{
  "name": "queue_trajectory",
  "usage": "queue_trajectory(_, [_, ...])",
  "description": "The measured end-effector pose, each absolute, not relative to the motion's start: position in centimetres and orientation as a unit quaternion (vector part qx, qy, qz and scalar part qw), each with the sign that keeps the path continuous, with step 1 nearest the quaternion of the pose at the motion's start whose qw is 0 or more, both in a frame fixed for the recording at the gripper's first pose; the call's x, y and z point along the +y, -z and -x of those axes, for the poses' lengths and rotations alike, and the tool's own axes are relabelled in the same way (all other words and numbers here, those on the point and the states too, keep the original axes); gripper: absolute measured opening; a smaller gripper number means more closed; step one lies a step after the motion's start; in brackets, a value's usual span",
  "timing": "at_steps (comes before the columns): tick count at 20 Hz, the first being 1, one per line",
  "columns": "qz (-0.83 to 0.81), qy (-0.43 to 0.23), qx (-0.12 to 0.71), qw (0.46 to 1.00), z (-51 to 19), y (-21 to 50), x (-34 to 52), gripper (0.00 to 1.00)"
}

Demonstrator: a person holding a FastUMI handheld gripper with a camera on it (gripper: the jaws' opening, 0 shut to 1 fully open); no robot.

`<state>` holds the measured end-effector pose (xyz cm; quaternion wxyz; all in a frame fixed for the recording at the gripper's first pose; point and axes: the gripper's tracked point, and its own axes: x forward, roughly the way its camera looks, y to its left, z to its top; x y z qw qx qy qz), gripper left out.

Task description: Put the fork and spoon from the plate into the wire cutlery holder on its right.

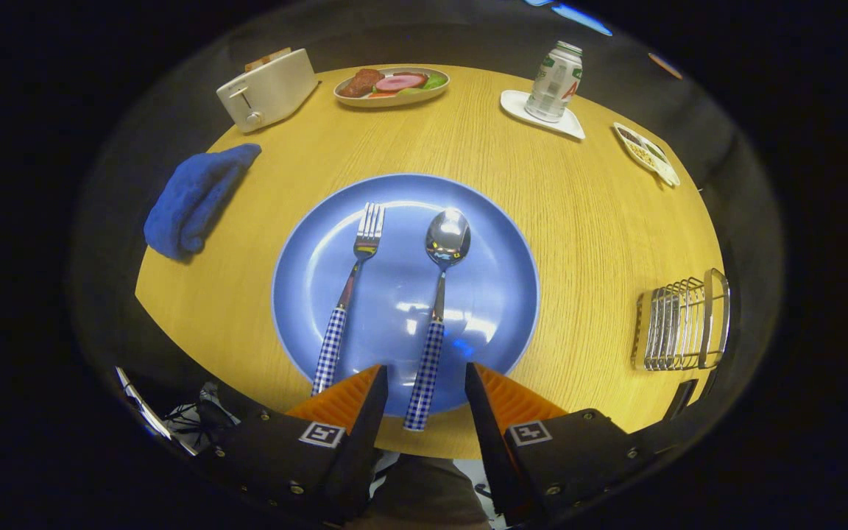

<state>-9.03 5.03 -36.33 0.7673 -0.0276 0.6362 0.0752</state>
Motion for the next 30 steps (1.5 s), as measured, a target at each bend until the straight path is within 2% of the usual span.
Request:
queue_trajectory(1, [0.028,-0.08,0.642,0.762,9.0,36.5,5.1,0.66])
queue_trajectory(3, [0.035,-0.084,0.664,0.742,9.1,37.6,5.1,0.22])
queue_trajectory(7, [0.049,-0.086,0.691,0.716,9.7,37.8,5.0,0.25])
queue_trajectory(9, [0.051,-0.091,0.696,0.71,9.5,38.1,4.9,0.11])
queue_trajectory(17, [0.067,-0.118,0.719,0.681,9.3,34.8,2.5,0.1])
queue_trajectory(26, [0.048,-0.124,0.704,0.697,9.9,29.4,-1.7,0.11])
queue_trajectory(30, [0.04,-0.097,0.701,0.705,10.8,26.2,-5.7,0.1])
